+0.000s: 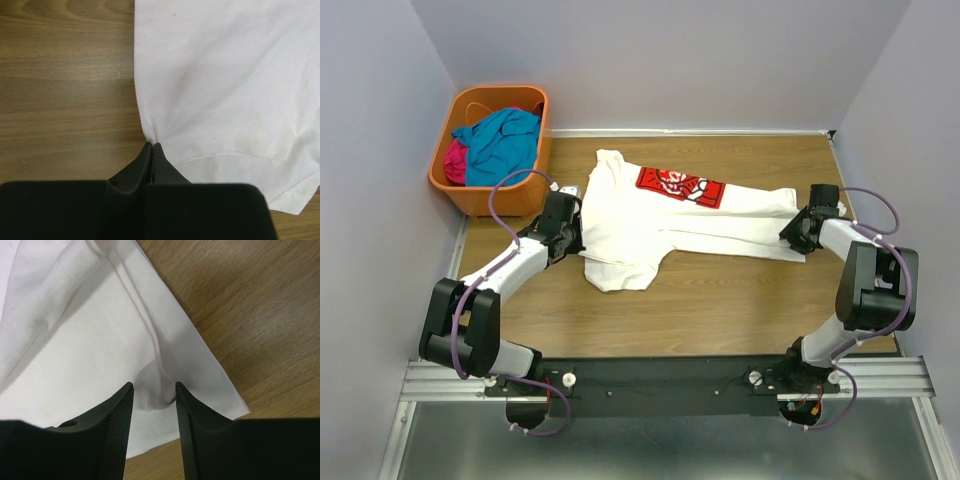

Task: Fold and stack the t-shirts
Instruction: Flatten the tshirt out

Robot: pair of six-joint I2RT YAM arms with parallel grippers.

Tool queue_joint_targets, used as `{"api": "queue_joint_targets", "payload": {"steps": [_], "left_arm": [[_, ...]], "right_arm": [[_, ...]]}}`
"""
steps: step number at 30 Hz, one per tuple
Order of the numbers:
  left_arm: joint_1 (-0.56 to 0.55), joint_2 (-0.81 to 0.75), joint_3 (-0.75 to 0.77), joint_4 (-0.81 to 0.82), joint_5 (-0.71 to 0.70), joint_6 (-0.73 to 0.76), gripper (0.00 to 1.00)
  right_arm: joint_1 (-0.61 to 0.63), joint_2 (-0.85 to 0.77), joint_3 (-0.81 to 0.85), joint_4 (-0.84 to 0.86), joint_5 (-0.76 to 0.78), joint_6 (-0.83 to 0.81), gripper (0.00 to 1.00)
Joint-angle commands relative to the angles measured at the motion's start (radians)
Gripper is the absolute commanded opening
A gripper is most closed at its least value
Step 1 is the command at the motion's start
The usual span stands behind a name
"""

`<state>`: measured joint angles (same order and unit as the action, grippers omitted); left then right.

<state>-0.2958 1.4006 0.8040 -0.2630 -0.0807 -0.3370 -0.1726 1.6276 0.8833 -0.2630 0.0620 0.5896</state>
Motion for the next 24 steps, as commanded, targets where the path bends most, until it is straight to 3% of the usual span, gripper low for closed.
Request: {"api": "queue_joint_targets", "payload": {"steps": [1, 7, 22, 24], "left_arm": [[0.004, 0.001, 0.009, 0.013, 0.024, 0.015, 0.00], [0.004, 0.005, 0.009, 0.011, 0.025, 0.015, 0.00], [0.003, 0.015, 0.015, 0.011, 0.027, 0.019, 0.00], [0.003, 0.018, 0.015, 0.011, 0.027, 0.021, 0.00]], "right_arm": [[-0.011, -0.015, 0.034, 0.002, -0.018, 0.019, 0.42], [-0.010, -0.020, 0.040, 0.001, -0.014, 0.021, 0.37], [-0.010, 0.011, -0.010, 0.007, 0.001, 0.023, 0.36], [-0.010, 0.012, -0.012, 0.008, 0.004, 0.022, 0.30]]}}
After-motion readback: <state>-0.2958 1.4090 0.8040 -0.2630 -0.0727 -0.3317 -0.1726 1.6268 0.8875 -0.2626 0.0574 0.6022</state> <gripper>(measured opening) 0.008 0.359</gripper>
